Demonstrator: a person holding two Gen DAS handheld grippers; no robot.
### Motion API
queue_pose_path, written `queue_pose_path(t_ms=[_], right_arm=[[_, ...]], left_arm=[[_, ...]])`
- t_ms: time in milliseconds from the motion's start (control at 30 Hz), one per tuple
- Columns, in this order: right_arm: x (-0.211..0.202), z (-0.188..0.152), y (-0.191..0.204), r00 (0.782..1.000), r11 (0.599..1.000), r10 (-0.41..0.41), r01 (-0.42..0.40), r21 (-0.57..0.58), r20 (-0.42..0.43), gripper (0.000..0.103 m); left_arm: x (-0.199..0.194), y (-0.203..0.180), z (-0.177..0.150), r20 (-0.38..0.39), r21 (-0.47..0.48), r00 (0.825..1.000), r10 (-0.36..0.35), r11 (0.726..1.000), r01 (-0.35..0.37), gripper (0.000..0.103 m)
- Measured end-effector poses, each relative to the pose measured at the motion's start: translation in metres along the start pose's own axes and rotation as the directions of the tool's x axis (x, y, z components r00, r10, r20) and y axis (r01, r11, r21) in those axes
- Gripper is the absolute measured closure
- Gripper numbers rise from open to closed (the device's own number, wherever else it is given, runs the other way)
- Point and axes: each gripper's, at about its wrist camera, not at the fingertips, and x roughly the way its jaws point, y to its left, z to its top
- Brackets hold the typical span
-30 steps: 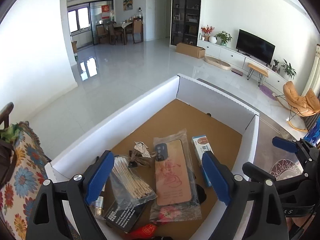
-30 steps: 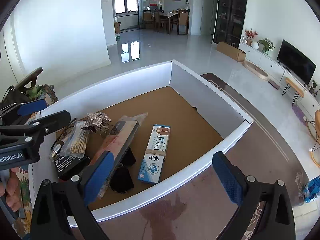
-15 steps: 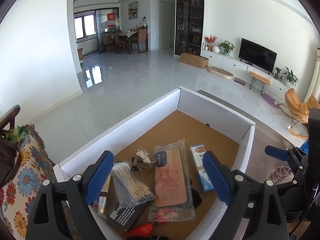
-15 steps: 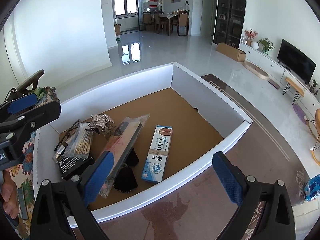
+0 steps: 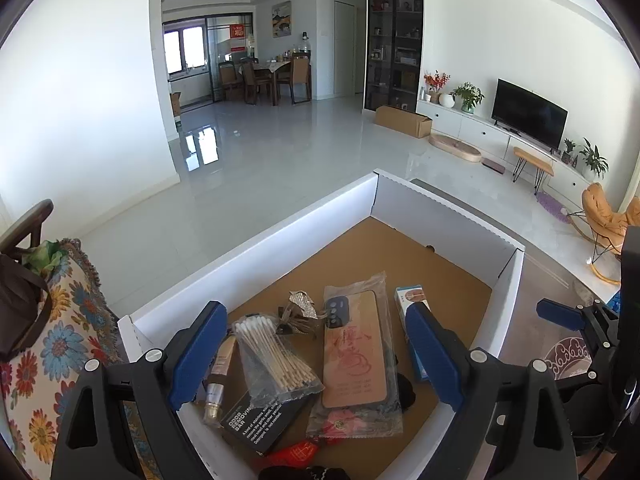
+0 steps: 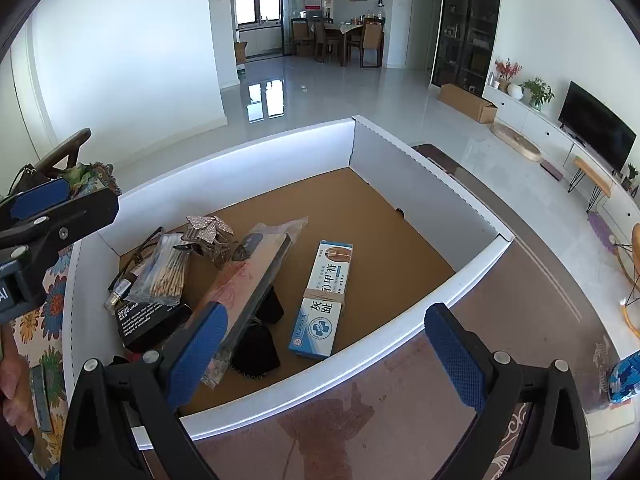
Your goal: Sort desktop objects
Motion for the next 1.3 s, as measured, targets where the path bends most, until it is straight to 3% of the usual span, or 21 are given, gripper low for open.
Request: queue_pose_path(t_ms=[1300], right_arm=[[-0.009, 0.002, 0.010, 1.000, 1.000, -0.002, 0.002, -0.028, 0.007, 0.004]], left_arm=[[-0.003, 0.003, -0.022, -0.047, -0.025, 0.998, 0.035, 0.999, -0.036, 0.012]])
